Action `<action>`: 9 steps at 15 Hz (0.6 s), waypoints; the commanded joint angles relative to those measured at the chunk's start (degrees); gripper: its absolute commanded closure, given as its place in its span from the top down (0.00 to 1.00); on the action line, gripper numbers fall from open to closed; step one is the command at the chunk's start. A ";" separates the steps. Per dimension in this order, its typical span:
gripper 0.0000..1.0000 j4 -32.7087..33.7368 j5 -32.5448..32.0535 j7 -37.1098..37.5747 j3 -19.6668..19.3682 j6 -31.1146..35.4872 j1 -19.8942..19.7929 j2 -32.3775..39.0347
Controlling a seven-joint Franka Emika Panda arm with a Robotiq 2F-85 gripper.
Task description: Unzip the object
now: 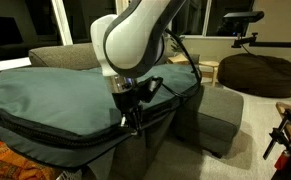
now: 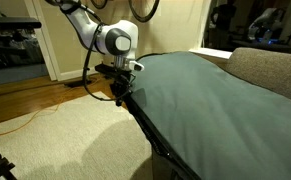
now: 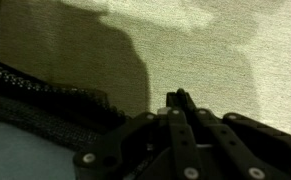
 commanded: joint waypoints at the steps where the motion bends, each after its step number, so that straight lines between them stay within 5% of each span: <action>1: 0.05 -1.90 -1.08 2.91 1.05 -2.08 2.39 -4.32; 9: 0.05 -2.39 -3.29 5.18 1.56 -2.00 5.21 -5.64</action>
